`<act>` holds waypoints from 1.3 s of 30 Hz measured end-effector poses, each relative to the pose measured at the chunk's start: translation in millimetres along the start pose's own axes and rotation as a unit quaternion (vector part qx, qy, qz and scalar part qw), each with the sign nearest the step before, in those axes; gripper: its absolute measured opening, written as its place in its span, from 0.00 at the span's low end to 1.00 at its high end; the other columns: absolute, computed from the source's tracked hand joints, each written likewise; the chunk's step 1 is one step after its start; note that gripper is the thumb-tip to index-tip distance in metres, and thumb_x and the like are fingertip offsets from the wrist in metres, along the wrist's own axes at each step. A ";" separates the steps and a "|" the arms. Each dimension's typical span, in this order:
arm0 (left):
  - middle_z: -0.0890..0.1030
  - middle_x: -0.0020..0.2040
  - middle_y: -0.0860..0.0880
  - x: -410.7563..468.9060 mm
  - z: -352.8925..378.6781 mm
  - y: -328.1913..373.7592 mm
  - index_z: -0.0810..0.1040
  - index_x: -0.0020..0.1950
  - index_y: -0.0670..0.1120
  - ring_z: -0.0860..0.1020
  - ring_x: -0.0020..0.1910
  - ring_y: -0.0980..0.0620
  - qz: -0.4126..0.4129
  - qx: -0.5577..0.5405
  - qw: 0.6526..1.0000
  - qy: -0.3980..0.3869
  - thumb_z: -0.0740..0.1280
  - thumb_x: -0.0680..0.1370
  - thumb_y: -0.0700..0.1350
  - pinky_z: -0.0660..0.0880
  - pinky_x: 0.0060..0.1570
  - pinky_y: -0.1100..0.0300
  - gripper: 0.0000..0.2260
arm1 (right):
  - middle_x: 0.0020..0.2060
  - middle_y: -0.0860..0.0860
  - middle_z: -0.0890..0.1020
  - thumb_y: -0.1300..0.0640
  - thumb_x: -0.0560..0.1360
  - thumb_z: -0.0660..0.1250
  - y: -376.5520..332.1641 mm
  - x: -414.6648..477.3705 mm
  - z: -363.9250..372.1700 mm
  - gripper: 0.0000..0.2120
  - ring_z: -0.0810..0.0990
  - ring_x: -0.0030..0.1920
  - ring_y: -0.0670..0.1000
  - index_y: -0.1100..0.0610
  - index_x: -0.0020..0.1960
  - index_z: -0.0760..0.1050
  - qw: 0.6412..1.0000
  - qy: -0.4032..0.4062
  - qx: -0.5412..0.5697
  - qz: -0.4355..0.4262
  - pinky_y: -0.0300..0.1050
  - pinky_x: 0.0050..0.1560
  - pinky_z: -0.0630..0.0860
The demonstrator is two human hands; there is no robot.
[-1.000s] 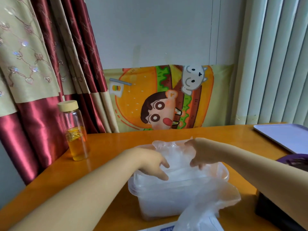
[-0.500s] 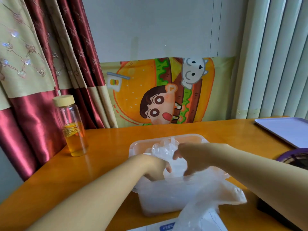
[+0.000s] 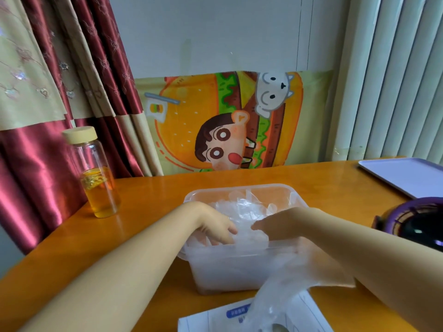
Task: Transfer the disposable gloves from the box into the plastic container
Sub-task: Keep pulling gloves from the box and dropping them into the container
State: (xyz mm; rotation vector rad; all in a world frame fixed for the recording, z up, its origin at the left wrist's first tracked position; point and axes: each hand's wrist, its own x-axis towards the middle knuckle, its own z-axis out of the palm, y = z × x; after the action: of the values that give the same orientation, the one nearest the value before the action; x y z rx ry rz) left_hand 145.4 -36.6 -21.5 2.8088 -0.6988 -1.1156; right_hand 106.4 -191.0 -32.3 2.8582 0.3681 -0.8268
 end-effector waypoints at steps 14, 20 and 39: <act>0.79 0.56 0.56 -94.5 16.0 -0.3 0.75 0.65 0.51 0.80 0.53 0.59 0.170 -0.206 0.936 0.230 0.65 0.80 0.44 0.78 0.53 0.60 0.14 | 0.51 0.40 0.81 0.47 0.74 0.69 -19.8 -132.7 -16.5 0.12 0.76 0.42 0.34 0.48 0.56 0.79 0.953 0.257 0.078 -0.141 0.23 0.42 0.71; 0.79 0.48 0.56 -119.7 57.2 37.2 0.77 0.56 0.52 0.80 0.42 0.60 0.149 -0.057 0.963 0.216 0.69 0.75 0.56 0.79 0.41 0.63 0.13 | 0.55 0.47 0.78 0.45 0.74 0.67 -36.0 -137.1 38.3 0.21 0.76 0.55 0.50 0.47 0.65 0.70 0.939 0.267 -0.208 -0.064 0.42 0.48 0.72; 0.83 0.51 0.51 -136.1 61.7 22.2 0.81 0.55 0.49 0.82 0.51 0.56 0.187 -0.223 0.937 0.193 0.55 0.83 0.47 0.80 0.53 0.56 0.14 | 0.44 0.43 0.82 0.54 0.76 0.67 -11.1 -164.5 11.2 0.09 0.79 0.41 0.41 0.53 0.55 0.80 0.905 0.384 0.155 -0.099 0.28 0.38 0.73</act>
State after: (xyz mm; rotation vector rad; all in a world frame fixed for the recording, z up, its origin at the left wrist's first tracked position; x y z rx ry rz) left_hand 8.8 8.8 24.6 2.2777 -0.7740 -0.5450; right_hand -37.0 -214.4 46.5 3.3781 0.6653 0.3173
